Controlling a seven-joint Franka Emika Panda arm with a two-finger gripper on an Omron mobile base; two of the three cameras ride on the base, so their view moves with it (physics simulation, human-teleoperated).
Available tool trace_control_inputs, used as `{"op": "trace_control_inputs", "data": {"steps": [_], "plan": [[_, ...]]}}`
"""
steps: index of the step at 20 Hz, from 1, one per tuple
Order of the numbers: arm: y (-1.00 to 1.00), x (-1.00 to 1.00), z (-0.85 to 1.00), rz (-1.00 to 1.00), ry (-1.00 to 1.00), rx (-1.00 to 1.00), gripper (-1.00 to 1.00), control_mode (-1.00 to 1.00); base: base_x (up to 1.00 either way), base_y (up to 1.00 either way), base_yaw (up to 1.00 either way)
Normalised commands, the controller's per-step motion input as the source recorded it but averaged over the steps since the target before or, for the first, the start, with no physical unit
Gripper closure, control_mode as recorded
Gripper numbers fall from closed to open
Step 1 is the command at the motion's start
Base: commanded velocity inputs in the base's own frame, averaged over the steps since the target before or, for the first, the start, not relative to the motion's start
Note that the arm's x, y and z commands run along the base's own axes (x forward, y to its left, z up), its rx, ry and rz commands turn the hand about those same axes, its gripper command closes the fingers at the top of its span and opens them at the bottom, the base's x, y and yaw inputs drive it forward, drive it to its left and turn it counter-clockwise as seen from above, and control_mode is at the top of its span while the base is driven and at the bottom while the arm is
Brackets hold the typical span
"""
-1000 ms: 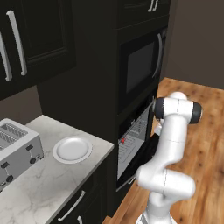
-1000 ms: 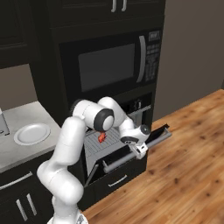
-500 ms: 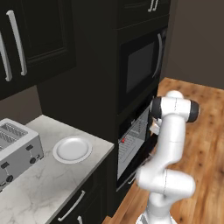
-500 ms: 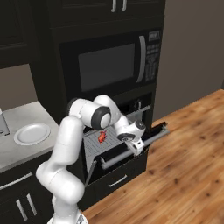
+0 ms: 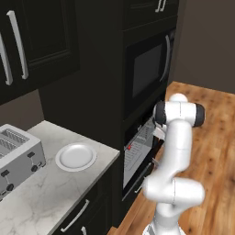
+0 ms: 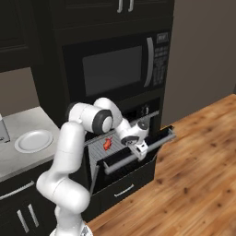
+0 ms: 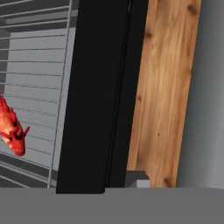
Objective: Place the fish on the rack of the oven, and slide the rack back inside. Close the oven door.
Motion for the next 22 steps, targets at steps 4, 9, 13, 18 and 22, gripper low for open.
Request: {"op": "trace_control_inputs", "data": {"steps": [4,9,13,18,22], "plan": [[1.00,0.45,0.24,0.13,0.11,-0.03,-1.00,-1.00,0.00,0.00,0.00],[1.00,0.54,0.02,0.06,0.14,-0.14,-1.00,-1.00,0.00,0.00,0.00],[0.97,0.38,0.07,0.09,0.10,-0.04,-1.00,-1.00,0.00,0.00,0.00],[0.32,0.06,0.09,0.13,0.06,0.11,-1.00,-1.00,0.00,0.00,0.00],[0.00,0.00,0.17,0.21,0.07,0.42,-1.00,-1.00,0.00,0.00,0.00]]}}
